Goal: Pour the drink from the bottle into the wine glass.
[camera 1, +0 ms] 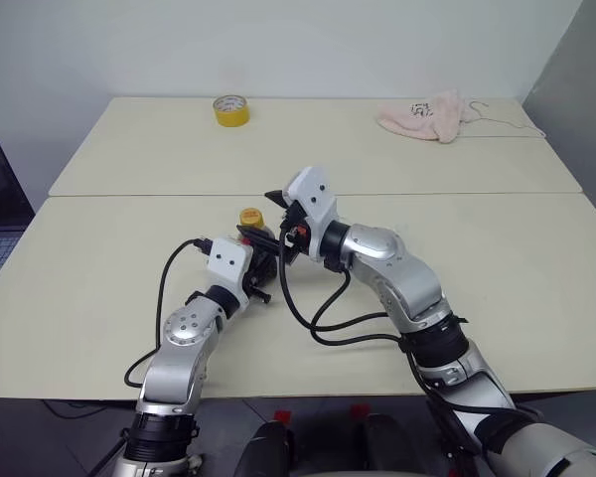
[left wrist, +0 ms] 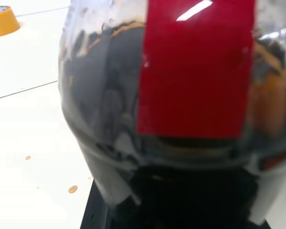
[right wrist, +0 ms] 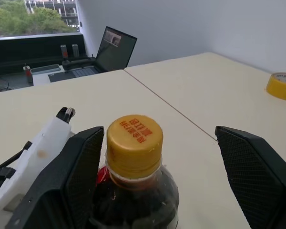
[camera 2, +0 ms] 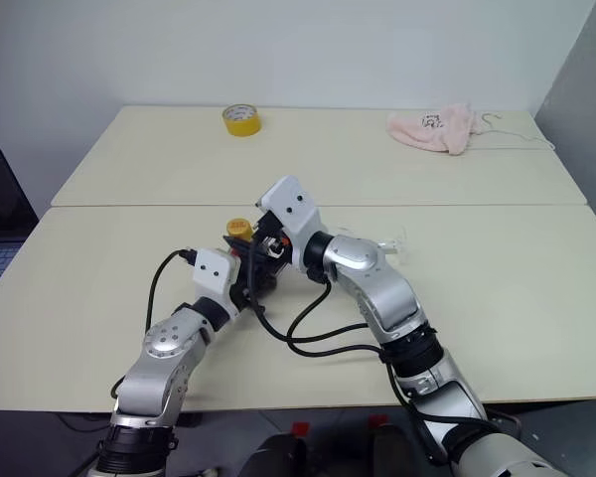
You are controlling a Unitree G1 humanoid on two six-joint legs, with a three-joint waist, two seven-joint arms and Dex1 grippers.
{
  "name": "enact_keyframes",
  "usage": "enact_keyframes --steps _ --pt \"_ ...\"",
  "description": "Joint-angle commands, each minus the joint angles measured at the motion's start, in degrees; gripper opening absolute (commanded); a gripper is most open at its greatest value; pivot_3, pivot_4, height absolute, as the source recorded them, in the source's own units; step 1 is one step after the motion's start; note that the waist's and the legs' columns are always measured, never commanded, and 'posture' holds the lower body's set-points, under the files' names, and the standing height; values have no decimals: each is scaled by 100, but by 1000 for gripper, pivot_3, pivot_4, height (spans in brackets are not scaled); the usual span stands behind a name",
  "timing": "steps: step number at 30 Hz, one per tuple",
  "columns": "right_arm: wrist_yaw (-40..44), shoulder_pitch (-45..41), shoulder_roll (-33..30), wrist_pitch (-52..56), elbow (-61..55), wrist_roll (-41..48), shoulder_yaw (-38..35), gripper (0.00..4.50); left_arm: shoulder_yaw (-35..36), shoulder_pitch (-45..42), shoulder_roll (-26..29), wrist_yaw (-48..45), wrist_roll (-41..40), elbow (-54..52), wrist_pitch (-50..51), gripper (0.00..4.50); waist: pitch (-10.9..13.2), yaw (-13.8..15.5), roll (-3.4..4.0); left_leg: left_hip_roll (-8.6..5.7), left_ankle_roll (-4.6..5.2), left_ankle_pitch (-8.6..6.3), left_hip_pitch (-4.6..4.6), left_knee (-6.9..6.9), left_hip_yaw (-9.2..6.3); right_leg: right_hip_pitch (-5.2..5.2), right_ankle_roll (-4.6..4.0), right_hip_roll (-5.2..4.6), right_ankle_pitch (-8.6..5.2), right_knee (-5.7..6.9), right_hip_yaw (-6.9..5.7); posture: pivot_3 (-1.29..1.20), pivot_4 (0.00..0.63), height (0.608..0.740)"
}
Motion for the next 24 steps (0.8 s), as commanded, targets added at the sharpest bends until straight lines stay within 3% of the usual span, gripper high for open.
enact_keyframes --steps 1,4,7,13,18,24 --pt "55 -32 35 -33 -333 16 65 3984 12 -84 17 -13 -39 -250 -103 900 0 0 0 0 0 0 0 0 0 0 0 0 0 0 0 0 150 740" --pt "-23 -56 68 -44 -286 11 23 3984 18 -90 23 -24 -35 -232 -112 900 0 0 0 0 0 0 0 0 0 0 0 0 0 0 0 0 150 740" --pt "-3 -49 55 -46 -274 41 14 3409 23 -80 21 -27 -32 -228 -120 900 0 1 0 0 0 0 0 0 1 0 0 0 0 0 0 0 150 740" --pt "-7 -22 92 -33 -277 87 -14 1345 29 -71 26 -33 -28 -214 -129 900 0 0 0 0 0 0 0 0 0 0 0 0 0 0 0 0 150 740" --pt "180 -60 49 -137 -227 156 -39 1248 38 -34 30 -33 -34 -233 -115 900 0 0 0 -1 0 0 0 0 0 0 0 0 0 0 0 0 150 740" --pt "1386 -456 -272 -964 428 464 -123 1248 51 68 86 -115 -96 -403 -13 899 0 -2 0 -2 0 0 0 1 2 1 0 3 0 -1 -1 0 150 740"
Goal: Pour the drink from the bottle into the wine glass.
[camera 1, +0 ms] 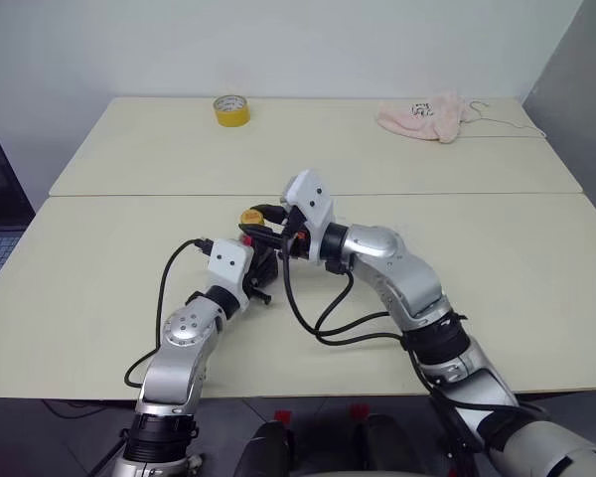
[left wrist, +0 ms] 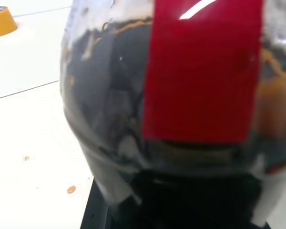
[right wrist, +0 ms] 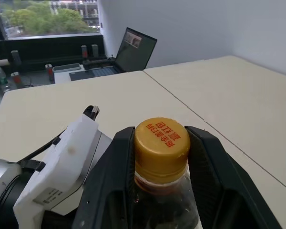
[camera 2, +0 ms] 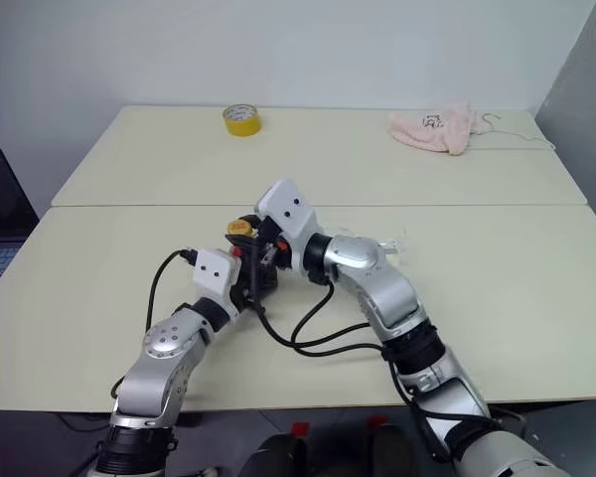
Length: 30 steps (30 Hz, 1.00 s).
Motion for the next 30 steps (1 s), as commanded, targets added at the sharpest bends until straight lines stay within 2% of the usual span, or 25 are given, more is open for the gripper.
enact_keyframes --steps 1,4,7,12,16,21,22,23,28,30 --pt "844 -435 -80 -697 320 299 -225 1248 71 30 85 -69 -114 -371 8 899 0 -1 0 0 0 0 0 -2 0 0 0 0 0 -1 1 0 150 740" --pt "1664 -993 -212 -1456 1357 244 -251 1248 103 107 137 -143 -208 -566 116 899 0 -5 1 2 0 0 1 -1 2 0 0 0 0 0 0 0 150 740" --pt "2103 -1416 -260 -2127 2362 10 -169 1248 73 180 152 -178 -278 -722 212 898 0 -17 1 7 0 0 4 -4 3 0 0 2 0 -1 0 0 150 740" --pt "2328 -1917 -107 -2760 3525 -165 -215 1248 -7 244 108 -163 -317 -834 304 883 1 -17 1 4 -1 0 2 -2 6 0 0 -1 0 -5 1 0 150 740" --pt "2391 -2013 -18 -2864 3791 -208 -231 1248 -33 216 90 -160 -313 -816 323 872 1 -12 1 6 -2 1 3 -1 3 0 -1 -3 1 -2 -1 0 150 740" --pt "2284 -1893 -35 -2664 3577 -164 -304 1248 -37 187 100 -162 -309 -785 314 872 1 -12 1 6 -3 1 3 -1 3 0 -1 -4 1 -2 0 0 150 740" --pt "2227 -1836 -53 -2583 3462 -135 -341 1979 -37 175 103 -164 -305 -771 307 871 0 -11 1 6 -3 1 3 -1 3 0 -2 -4 1 -2 0 0 150 740" --pt "2170 -1729 -88 -2490 3266 -129 -354 2235 -39 163 103 -160 -297 -758 299 871 0 -8 1 6 -3 1 2 -1 3 0 -2 -4 1 -1 0 0 150 740" --pt "1688 -1039 -217 -1926 1955 -235 -319 4066 -51 140 77 -111 -276 -765 282 863 0 15 1 2 -3 1 -2 3 2 1 -1 -7 1 -2 -1 0 150 740" --pt "1303 -711 -173 -1561 1309 -185 -403 4072 -65 147 56 -83 -267 -786 284 862 0 13 1 3 -3 1 -2 3 3 0 -1 -7 1 1 1 0 150 740"
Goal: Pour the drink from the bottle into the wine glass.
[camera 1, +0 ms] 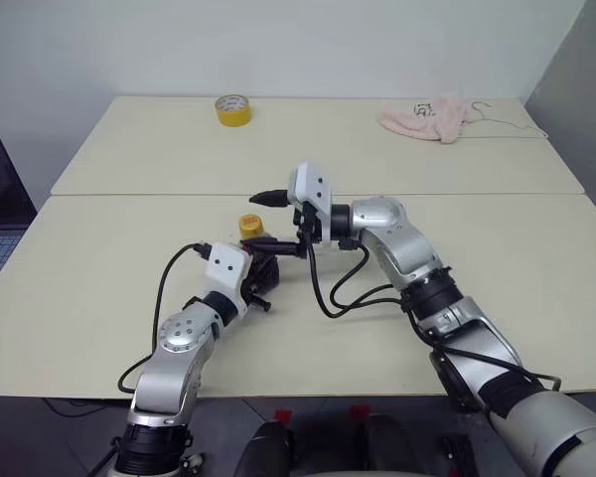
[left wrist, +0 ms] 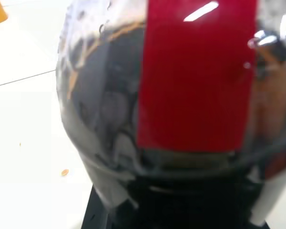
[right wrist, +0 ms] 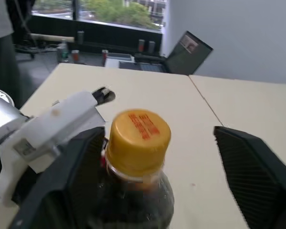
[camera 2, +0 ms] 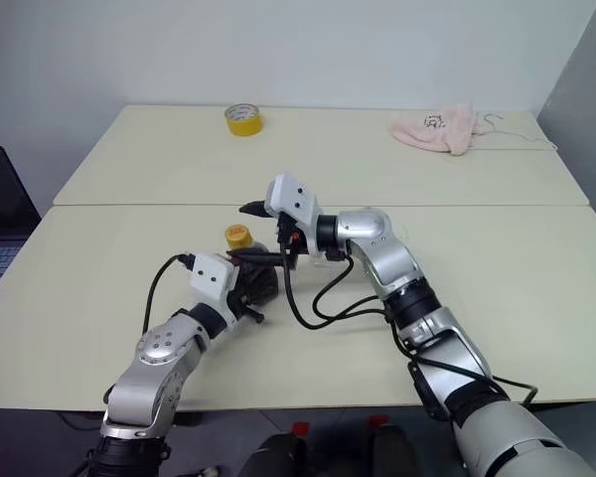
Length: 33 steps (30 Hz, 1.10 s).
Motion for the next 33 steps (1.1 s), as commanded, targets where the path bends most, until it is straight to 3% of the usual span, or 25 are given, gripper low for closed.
enact_keyframes --steps 1,7,12,21,33 --pt "-673 364 70 593 -1288 77 -222 4072 -42 -41 -59 32 -55 -386 -103 861 0 -2 0 2 0 0 0 -1 -2 -1 0 0 0 0 -1 0 150 740" --pt "-1746 1017 307 1366 -2648 104 -348 4072 -57 -25 -116 87 -25 -403 -98 847 0 -6 0 4 0 0 1 -3 -2 -2 0 2 0 5 -1 0 150 740" --pt "-1931 1302 264 1798 -3341 86 -150 4072 -57 -57 -138 177 17 -340 -134 847 0 -1 0 1 0 0 1 -3 -1 -2 0 2 0 5 0 0 150 740" --pt "-2422 1609 263 2244 -3866 -149 209 4072 -28 -95 -285 570 222 -289 -278 847 0 -1 0 1 0 0 0 -3 0 -3 0 4 0 5 1 0 150 740" --pt "-2777 1505 527 2168 -3529 -138 112 4072 -31 -38 -342 784 395 -256 -401 847 0 -2 0 1 0 0 1 -4 0 -3 0 6 0 5 0 0 150 740"
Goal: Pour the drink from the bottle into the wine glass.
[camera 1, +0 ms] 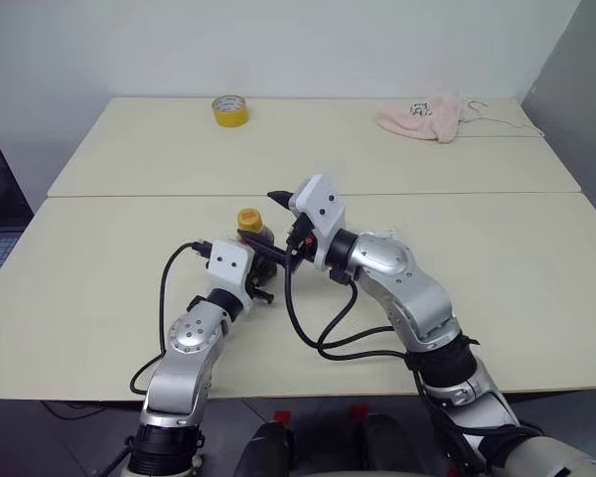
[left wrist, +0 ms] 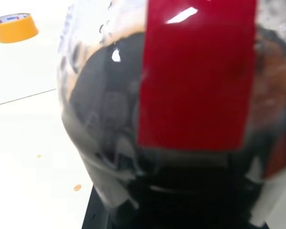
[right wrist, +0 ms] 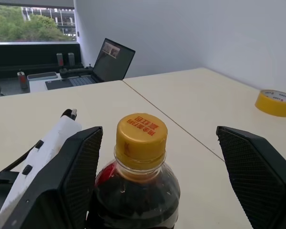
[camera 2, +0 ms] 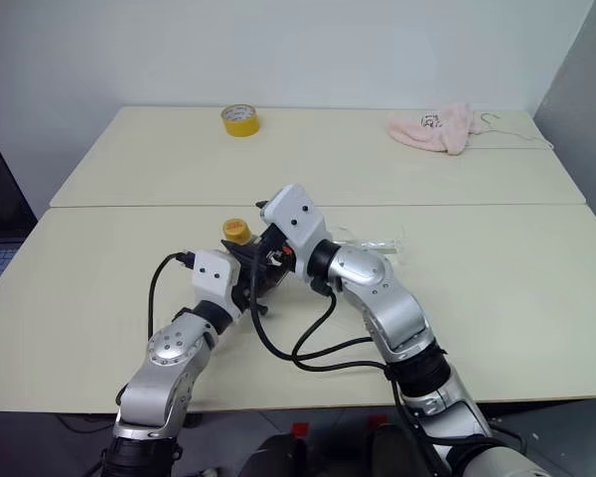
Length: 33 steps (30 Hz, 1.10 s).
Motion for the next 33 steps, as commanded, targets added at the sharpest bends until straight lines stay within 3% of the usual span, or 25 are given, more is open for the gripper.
enact_keyframes --steps 1,14,28,33 --pt "-52 -135 105 -134 -37 86 -123 4072 51 -14 -11 38 23 -202 -230 847 0 -1 0 0 0 0 0 0 0 0 0 0 0 0 0 0 150 740" --pt "-233 -125 104 -91 110 164 -458 4072 56 6 -26 35 1 -150 -255 847 0 -2 0 0 0 0 0 0 0 0 0 0 0 0 0 0 150 740" --pt "-167 -5 -679 -96 30 75 -510 4072 84 -50 -59 79 -14 -92 -265 844 0 7 0 -2 0 0 0 1 1 1 0 2 0 -1 0 0 150 740" --pt "-279 -26 -693 -79 -12 112 -708 4072 91 -37 -75 77 -11 -102 -270 844 0 -8 0 1 0 0 0 -2 7 0 0 2 0 0 2 0 150 740"
